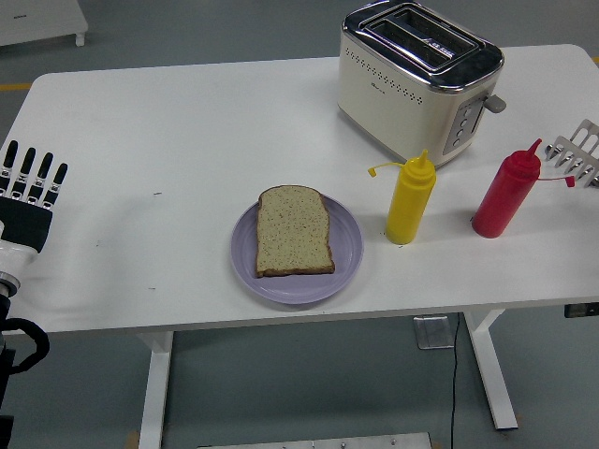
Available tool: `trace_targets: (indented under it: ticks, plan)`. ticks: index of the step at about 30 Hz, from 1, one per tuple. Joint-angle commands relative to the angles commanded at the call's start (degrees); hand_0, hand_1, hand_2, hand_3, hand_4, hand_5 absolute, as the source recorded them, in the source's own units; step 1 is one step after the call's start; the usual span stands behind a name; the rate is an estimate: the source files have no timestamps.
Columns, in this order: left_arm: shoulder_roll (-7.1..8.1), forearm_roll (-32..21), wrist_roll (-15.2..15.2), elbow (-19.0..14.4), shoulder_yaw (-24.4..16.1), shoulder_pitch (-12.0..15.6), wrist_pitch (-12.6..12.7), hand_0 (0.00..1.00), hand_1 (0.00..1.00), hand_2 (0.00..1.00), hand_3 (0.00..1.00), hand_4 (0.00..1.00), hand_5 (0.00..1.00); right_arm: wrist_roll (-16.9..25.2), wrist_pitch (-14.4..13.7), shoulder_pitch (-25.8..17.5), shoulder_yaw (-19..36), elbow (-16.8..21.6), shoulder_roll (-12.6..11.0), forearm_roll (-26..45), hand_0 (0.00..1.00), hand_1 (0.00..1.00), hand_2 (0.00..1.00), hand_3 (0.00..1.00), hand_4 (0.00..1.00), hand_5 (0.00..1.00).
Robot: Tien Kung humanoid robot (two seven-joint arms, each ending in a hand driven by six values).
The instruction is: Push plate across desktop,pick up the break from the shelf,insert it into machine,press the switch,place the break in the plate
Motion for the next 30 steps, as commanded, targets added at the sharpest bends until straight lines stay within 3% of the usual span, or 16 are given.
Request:
trace_targets:
  ticks: [30]
  plan:
    - [0.02, -0.13, 0.02, -0.06, -0.04, -0.21, -0.13, 0.815, 0.864, 0.948, 0.835, 0.606, 0.998, -1.26, 0.38, -0.37, 2.05, -0.37, 1.02, 0.08, 0.808, 0.769, 0.751, 0.725, 0.503, 0.532]
